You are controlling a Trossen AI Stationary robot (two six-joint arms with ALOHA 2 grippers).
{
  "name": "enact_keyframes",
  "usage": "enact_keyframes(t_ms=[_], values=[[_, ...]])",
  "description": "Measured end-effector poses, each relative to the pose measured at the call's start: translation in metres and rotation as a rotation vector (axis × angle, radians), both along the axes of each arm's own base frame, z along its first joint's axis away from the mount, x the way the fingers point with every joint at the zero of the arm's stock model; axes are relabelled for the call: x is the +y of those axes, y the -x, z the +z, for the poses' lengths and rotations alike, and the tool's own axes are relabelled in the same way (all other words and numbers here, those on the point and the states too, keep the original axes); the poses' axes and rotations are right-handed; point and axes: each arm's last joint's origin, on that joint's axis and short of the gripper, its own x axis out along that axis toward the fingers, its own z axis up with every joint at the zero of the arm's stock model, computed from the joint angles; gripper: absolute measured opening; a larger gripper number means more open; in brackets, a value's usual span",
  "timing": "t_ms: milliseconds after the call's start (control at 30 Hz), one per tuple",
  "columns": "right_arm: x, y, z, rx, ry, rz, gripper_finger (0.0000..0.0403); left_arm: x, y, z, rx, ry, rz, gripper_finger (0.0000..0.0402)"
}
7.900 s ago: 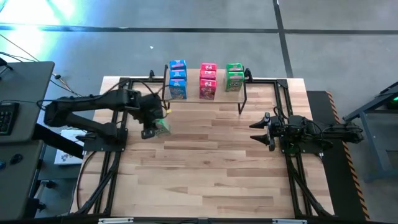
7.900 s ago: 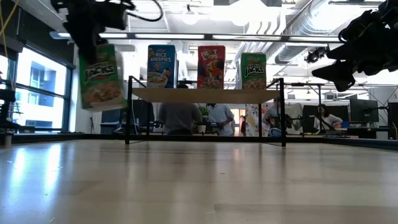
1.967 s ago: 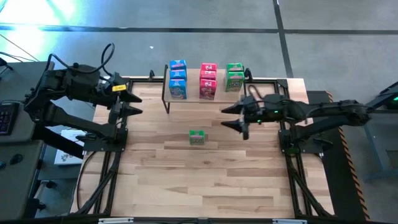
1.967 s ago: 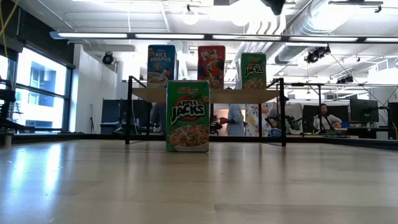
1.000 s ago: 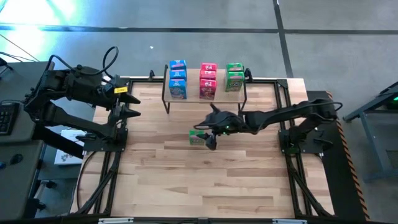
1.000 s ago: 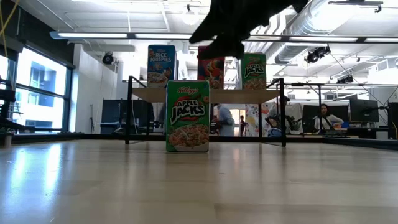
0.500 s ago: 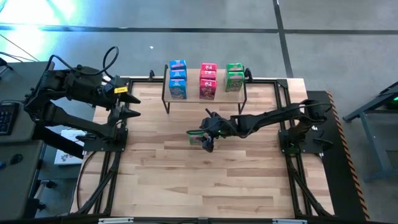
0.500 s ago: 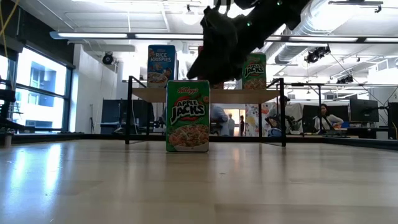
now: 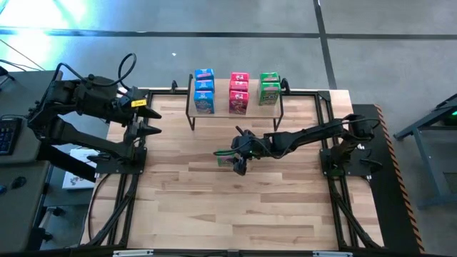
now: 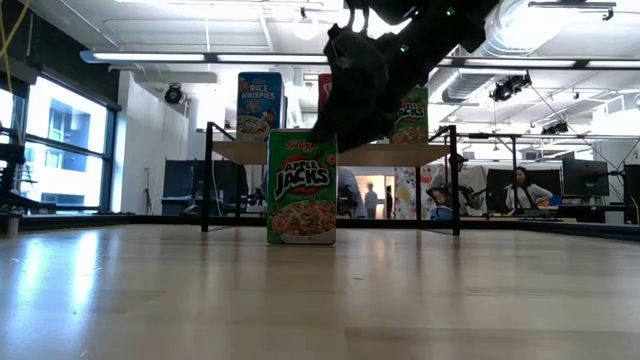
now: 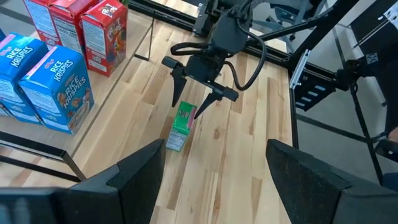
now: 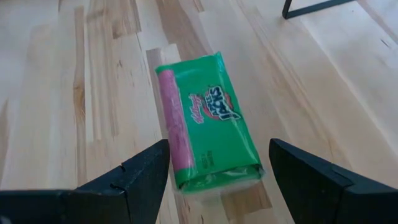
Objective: Stack cereal on shelf
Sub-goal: Put the green cereal box on the shelf aligned with the other green cereal boxes
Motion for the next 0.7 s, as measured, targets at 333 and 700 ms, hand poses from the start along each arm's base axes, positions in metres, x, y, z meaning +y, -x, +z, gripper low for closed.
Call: enact_keyframes(t_ms=[333, 700], values=[[0.0002, 0.0001, -0.0001, -0.002, -0.03, -0.016, 0.0207, 0.0003, -0.0004, -0.0001, 0.001, -0.002, 0.012, 0.027], [0.0017, -0.0004, 0.0041, -0.028, -0.062, 0.018, 0.0145, 0.0015, -0.0003, 0.0, -0.001, 0.013, 0.074, 0.027]])
